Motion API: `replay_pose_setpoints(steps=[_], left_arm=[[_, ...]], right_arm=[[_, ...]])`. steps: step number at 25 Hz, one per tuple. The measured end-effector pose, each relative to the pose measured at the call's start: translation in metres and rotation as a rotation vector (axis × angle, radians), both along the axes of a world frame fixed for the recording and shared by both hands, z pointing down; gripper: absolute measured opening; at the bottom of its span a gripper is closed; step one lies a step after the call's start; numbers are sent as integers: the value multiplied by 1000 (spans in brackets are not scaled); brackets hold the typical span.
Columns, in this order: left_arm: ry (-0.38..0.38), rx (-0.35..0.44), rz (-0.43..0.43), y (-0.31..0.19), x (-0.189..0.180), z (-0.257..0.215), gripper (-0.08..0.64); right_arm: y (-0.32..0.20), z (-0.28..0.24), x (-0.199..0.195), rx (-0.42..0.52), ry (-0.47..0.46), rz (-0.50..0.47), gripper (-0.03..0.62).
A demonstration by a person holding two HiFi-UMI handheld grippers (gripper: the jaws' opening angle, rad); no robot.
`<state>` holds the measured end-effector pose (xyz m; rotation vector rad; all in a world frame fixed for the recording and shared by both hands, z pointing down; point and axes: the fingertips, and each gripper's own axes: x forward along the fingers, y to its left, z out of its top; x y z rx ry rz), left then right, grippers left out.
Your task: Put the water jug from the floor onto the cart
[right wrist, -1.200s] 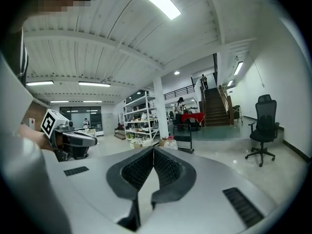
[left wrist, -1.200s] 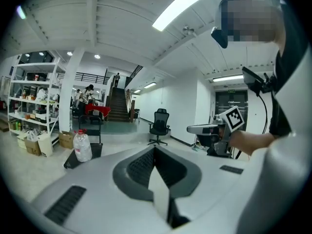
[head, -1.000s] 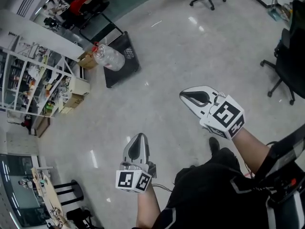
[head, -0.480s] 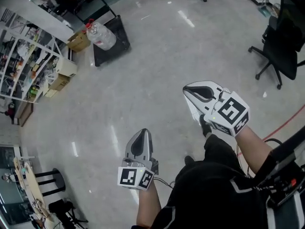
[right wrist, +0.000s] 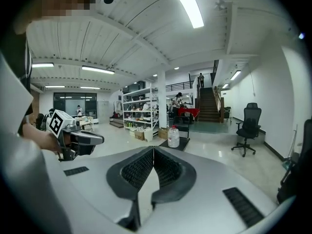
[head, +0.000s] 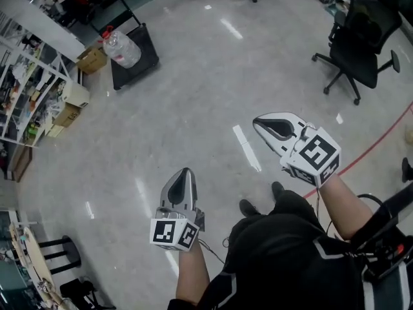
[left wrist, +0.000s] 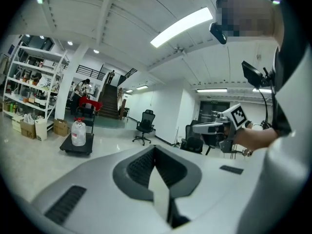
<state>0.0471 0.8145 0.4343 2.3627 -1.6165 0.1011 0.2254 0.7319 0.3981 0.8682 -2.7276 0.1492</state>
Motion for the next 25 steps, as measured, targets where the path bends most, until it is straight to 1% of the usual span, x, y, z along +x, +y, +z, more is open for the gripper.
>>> replay_pose_setpoints(steps=[3, 5, 7, 10, 12, 15, 18, 21, 25], left_arm=[[1, 20, -10, 2, 5, -20, 2], [-6, 49, -17, 1, 11, -36, 2], [-31, 77, -5, -4, 27, -47, 2], [-37, 105, 6, -2, 51, -61, 2], [-56, 117, 20, -1, 60, -67, 2], [-62, 129, 16, -2, 61, -77, 2], [-74, 161, 4, -5, 60, -91, 2], [-49, 188, 3, -2, 58, -109, 2], [-95, 217, 17, -1, 56, -123, 2]], right_arm=[[7, -16, 10, 14, -18, 11, 3], [7, -31, 18, 39, -32, 11, 3], [6, -41, 31, 62, -45, 7, 3], [11, -46, 46, 68, -56, -7, 3], [10, -50, 51, 72, -72, 3, 3], [4, -62, 53, 75, -108, 19, 3], [0, -80, 56, 111, -133, 23, 3], [-1, -93, 54, 118, -156, 36, 2], [1, -102, 49, 130, -155, 44, 2]])
